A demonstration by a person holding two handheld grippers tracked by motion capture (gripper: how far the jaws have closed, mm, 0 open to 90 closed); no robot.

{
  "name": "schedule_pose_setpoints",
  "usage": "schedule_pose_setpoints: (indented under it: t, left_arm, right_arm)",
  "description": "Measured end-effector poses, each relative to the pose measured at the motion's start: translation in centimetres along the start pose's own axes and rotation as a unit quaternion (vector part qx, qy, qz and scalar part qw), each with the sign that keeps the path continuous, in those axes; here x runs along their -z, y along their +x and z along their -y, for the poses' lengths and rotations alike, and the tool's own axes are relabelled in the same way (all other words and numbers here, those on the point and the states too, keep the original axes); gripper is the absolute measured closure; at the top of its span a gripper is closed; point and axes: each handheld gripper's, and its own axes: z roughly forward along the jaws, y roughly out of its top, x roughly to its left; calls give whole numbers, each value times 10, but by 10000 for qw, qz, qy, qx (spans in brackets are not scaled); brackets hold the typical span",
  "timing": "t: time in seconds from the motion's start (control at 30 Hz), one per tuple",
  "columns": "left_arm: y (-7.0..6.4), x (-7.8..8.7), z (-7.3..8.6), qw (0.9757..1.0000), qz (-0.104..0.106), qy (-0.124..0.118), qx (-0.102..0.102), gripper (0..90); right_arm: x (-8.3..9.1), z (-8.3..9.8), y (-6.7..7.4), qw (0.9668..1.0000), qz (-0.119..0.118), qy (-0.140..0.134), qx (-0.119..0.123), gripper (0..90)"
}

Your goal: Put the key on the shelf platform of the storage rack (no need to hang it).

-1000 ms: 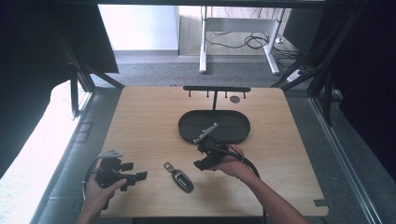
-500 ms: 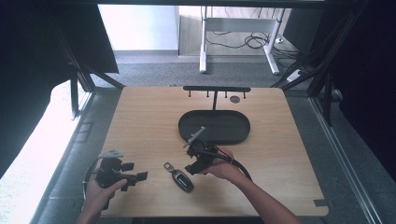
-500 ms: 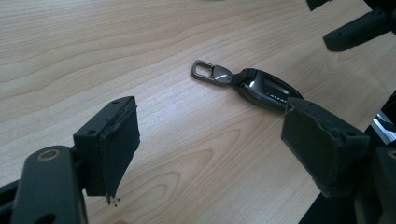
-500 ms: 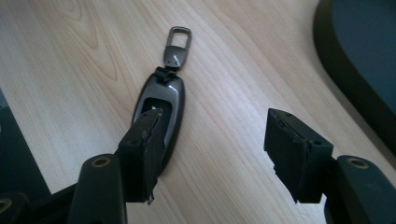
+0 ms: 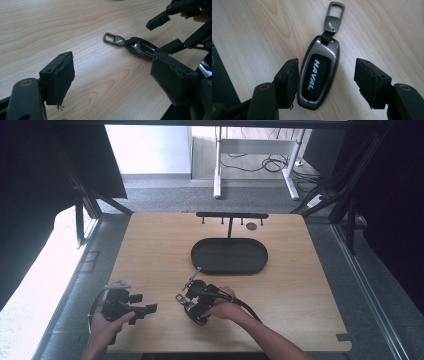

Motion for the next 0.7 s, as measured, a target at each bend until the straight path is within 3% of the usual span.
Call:
schedule_pose_setpoints:
  t: [0.37,0.7]
  left_arm:
    - [0,-1,0,10000,2,14,-2,196]
    - [1,0,0,10000,-8,-2,7,196]
  right_arm:
    - [-20,-3,5,9998,17,203,25,367]
    - [-34,-7,9,9992,172,364,50,401]
